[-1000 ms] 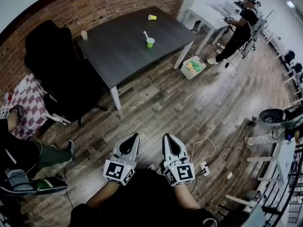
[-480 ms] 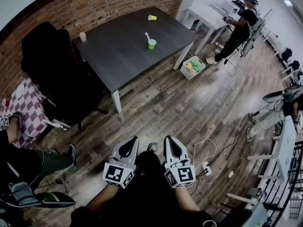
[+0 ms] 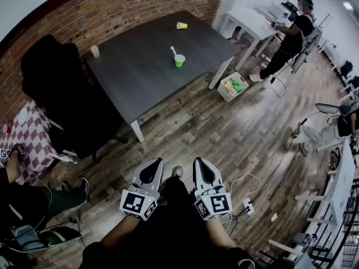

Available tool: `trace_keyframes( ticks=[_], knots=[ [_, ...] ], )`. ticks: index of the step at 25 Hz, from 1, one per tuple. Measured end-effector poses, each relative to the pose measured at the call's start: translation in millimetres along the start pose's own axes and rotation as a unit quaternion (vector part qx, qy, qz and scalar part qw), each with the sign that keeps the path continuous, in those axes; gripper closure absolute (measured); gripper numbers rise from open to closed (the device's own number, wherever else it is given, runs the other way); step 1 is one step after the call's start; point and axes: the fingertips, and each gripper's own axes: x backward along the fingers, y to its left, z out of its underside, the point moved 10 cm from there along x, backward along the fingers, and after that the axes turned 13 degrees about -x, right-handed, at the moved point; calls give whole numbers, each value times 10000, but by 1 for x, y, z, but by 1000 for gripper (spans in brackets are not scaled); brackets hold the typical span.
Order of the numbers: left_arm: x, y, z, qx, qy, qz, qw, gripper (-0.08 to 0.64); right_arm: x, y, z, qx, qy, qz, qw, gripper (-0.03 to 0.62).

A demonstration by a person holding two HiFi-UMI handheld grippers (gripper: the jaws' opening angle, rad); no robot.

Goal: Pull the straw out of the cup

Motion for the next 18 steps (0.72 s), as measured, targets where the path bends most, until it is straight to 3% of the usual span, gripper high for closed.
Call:
trace_keyframes(
  ticks=[12, 18],
  knots=[
    [-147, 0, -33, -306, -150, -49, 9994, 555, -80, -104, -61, 36, -63, -203, 9998, 588],
    [-189, -3, -37, -261, -119, -149, 9995, 555, -106, -138, -81, 33, -45, -270, 9996, 588]
  ],
)
